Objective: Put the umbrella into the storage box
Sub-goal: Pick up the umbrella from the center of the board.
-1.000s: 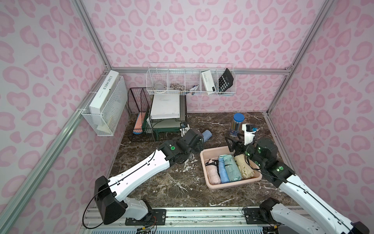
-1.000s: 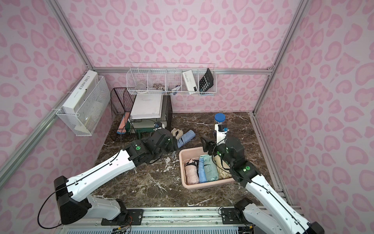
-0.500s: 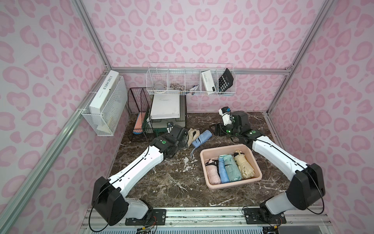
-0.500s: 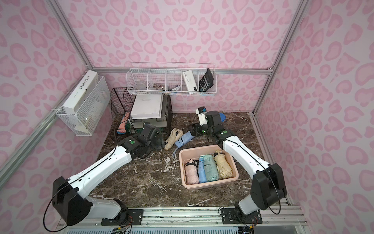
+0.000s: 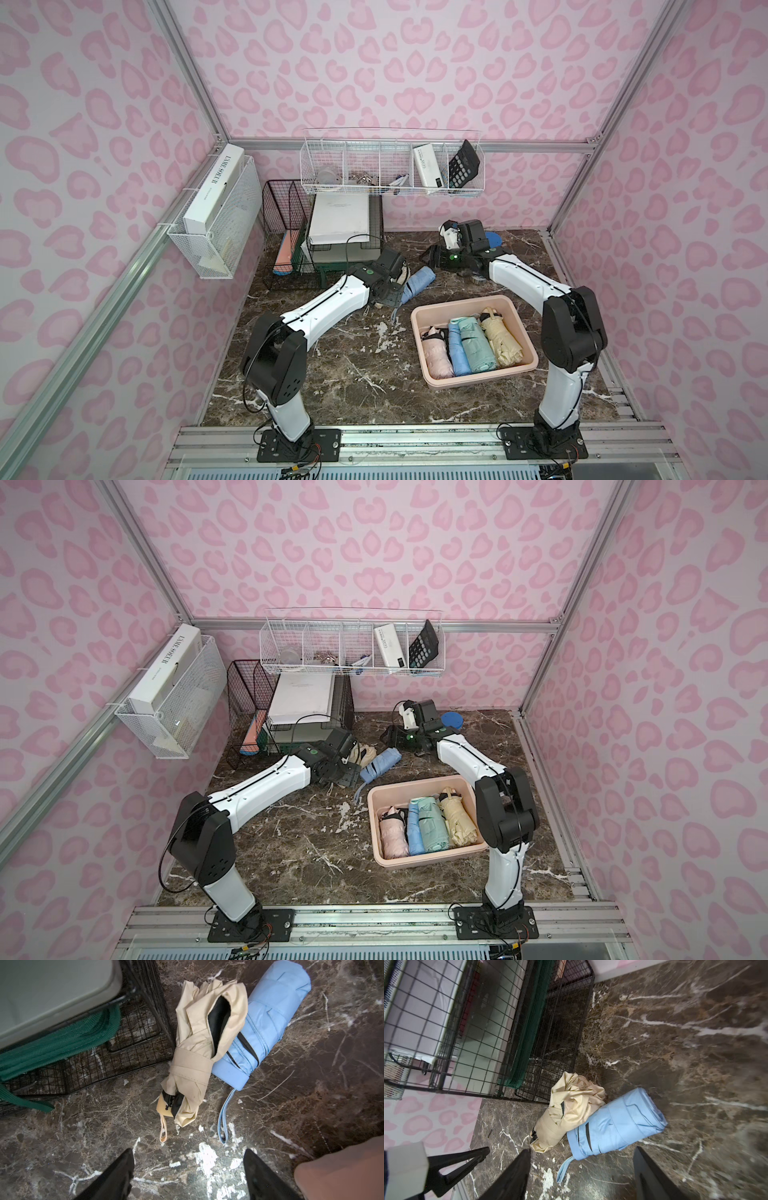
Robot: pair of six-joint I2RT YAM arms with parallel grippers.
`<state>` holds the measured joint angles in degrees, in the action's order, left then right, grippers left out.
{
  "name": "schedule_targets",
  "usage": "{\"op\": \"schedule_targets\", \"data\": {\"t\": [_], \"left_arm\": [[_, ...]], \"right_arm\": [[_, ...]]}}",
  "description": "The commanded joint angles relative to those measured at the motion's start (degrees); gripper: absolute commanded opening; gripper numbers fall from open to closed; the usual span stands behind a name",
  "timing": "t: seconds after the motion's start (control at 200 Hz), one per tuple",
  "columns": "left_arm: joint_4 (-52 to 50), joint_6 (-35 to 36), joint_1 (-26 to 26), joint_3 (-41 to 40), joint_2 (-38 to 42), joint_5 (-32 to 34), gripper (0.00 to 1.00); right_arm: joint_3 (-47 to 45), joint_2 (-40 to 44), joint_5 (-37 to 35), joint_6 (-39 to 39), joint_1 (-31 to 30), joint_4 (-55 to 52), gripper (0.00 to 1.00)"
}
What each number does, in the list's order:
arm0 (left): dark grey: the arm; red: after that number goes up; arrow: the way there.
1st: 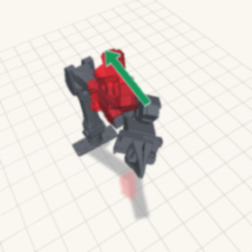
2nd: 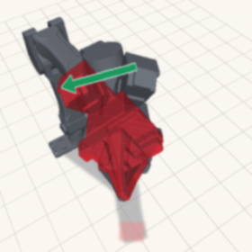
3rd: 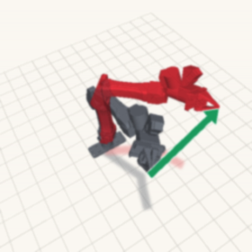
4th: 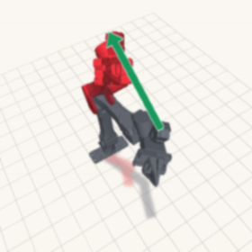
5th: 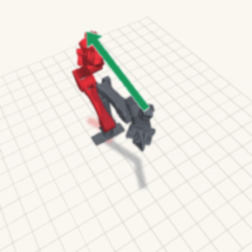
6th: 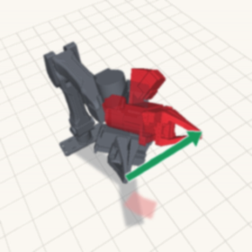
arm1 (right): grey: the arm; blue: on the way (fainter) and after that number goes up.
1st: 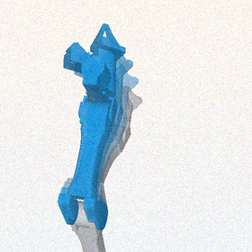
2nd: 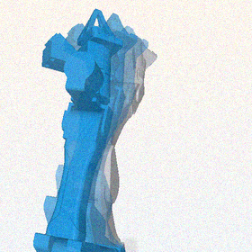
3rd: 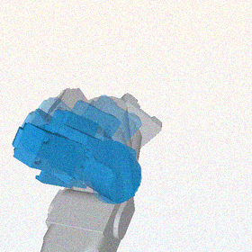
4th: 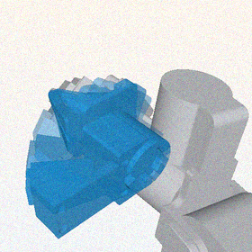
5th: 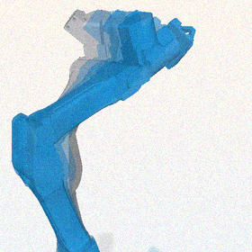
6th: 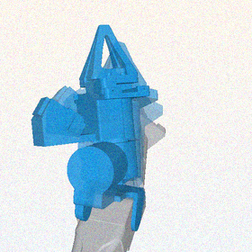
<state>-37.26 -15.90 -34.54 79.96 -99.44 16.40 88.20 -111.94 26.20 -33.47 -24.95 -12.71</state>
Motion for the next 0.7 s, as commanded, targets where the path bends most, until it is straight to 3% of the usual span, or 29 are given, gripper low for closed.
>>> {"op": "schedule_targets", "data": {"t": [0.0, 0.385, 0.695], "left_arm": [[2.26, -0.27, 0.33, -1.01, 1.16, 2.55, 0.84], [6.92, -14.21, 3.82, -10.14, 10.14, 5.43, 0.85], [7.03, -16.59, 5.08, -12.88, 14.69, 7.31, 0.85]], "right_arm": [[2.12, -3.12, 3.95, -5.67, -0.59, 1.20, 0.71], [10.42, -13.74, 2.49, -14.32, -4.70, 3.81, 0.71], [15.65, -18.62, -4.61, -17.37, -6.14, -1.13, 0.72]]}}
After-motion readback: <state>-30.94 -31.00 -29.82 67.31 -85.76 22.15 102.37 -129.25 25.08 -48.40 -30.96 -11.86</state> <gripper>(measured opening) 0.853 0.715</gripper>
